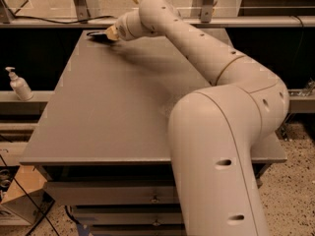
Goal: Pick rxbar blueberry
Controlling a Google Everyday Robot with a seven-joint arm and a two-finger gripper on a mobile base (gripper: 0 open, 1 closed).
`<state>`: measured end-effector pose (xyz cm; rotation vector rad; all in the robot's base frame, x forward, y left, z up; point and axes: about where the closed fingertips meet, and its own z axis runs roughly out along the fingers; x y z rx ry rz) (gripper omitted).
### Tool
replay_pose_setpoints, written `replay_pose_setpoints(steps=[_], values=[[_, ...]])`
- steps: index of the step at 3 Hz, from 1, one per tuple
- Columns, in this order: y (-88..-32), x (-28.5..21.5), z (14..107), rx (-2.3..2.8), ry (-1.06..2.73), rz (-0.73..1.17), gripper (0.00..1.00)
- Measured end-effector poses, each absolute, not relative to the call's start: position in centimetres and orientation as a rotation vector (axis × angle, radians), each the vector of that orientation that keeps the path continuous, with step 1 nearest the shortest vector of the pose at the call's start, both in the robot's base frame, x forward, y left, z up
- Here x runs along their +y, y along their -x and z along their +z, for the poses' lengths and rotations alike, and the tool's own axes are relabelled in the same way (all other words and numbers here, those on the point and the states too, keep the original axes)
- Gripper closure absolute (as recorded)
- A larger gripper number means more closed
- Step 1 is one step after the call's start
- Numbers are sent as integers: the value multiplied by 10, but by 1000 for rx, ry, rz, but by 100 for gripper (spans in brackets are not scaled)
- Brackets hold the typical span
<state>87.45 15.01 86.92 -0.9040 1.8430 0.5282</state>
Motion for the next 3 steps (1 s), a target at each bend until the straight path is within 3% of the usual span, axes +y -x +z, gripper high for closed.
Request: replay_pose_setpoints(steps=[3], values=[[-864, 125, 1002, 1663, 899, 395, 100]])
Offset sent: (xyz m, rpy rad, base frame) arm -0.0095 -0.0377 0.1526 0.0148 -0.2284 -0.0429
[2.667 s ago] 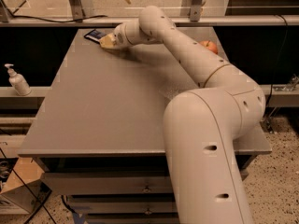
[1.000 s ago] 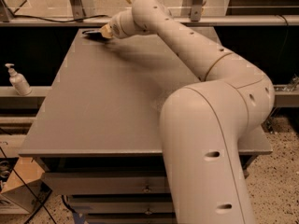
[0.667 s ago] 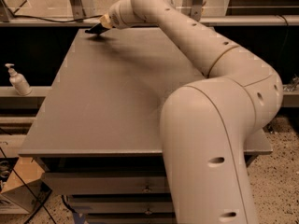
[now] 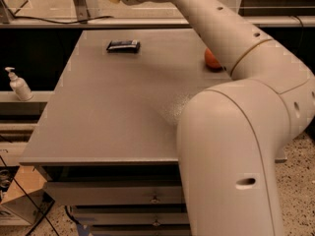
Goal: Pick rxbar blueberry
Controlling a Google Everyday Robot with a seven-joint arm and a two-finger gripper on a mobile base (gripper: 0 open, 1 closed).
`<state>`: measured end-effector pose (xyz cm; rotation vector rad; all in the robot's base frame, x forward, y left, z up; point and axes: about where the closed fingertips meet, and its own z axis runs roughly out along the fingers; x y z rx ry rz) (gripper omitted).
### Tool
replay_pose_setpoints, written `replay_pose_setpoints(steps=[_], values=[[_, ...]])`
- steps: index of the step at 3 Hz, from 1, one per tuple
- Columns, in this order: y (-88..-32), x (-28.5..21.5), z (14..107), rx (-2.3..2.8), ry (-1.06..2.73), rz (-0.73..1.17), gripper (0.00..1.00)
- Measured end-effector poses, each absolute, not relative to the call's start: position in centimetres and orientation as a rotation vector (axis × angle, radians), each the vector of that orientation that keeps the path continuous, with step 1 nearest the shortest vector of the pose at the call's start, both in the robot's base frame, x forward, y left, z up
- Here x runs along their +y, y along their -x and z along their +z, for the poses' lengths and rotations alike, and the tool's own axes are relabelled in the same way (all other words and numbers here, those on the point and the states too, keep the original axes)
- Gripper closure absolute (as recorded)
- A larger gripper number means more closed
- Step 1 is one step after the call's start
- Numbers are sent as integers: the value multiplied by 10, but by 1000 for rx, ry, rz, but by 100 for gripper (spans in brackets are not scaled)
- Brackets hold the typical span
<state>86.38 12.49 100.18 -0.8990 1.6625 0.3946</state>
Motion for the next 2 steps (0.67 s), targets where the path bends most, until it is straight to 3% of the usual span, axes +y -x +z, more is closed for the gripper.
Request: replay_pose_setpoints(steps=[1, 2], values=[[-860, 120, 1031, 1622, 895, 378, 100], [-860, 123, 1027, 1626, 898, 382, 82]])
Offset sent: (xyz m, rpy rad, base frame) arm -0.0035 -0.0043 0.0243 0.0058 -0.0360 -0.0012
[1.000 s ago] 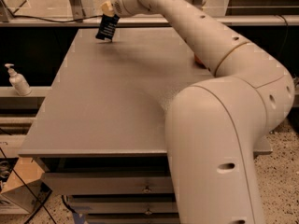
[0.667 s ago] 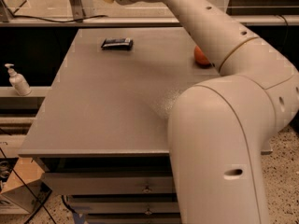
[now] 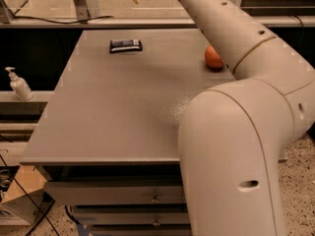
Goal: Pick rxbar blueberry
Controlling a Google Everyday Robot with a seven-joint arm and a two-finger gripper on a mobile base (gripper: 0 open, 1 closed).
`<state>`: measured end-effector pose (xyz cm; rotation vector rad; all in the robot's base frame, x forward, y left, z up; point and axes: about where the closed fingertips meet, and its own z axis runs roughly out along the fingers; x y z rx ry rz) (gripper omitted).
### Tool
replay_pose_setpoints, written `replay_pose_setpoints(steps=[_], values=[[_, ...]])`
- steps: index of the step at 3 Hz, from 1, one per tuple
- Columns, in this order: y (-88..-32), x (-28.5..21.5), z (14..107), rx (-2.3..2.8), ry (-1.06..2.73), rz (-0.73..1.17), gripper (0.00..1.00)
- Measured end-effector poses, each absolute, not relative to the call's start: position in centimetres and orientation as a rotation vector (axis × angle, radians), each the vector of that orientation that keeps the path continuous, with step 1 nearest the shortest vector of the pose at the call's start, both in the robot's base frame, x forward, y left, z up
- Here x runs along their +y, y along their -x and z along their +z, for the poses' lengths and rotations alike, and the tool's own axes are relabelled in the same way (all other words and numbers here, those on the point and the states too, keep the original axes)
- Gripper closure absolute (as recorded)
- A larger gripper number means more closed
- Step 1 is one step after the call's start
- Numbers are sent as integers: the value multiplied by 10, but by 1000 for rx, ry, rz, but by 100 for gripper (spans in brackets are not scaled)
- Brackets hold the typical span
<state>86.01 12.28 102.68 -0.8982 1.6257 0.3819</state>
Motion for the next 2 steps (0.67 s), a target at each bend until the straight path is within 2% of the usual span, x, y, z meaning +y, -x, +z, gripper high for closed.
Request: replay_pose_setpoints(steps=[2], values=[[-862, 127, 1000, 1665, 910, 410, 36]])
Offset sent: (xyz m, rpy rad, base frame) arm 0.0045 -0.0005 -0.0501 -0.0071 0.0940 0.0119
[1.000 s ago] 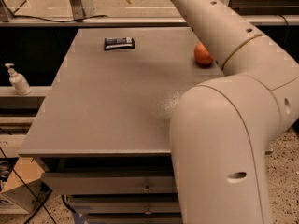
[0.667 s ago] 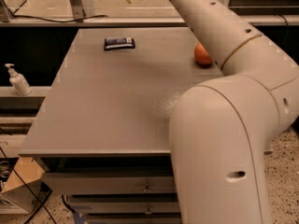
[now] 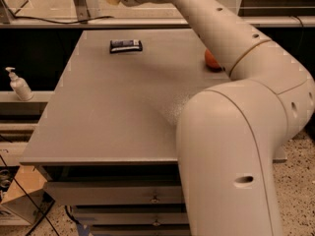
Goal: Pick rxbar blueberry
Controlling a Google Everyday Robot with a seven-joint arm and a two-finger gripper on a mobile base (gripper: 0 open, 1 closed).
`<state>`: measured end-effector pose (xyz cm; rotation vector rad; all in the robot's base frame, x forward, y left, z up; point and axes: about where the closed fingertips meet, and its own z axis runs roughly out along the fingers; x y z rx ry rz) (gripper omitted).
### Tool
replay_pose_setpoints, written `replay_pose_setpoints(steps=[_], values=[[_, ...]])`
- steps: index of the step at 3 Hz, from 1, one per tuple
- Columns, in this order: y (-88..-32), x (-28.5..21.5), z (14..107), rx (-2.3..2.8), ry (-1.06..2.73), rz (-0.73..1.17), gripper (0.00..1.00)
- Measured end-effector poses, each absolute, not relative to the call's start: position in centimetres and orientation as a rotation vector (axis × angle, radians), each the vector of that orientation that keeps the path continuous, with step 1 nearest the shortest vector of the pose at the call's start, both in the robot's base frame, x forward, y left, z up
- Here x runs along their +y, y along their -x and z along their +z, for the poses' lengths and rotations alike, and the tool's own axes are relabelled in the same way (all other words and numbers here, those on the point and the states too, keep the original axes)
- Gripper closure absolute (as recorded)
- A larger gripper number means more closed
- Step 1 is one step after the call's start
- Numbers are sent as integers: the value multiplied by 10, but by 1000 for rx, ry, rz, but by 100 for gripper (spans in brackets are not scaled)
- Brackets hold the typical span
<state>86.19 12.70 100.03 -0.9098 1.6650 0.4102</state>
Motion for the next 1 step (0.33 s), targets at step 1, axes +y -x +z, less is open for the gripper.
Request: replay_pose_setpoints(steps=[1], values=[[-862, 130, 999, 1665, 913, 412, 12]])
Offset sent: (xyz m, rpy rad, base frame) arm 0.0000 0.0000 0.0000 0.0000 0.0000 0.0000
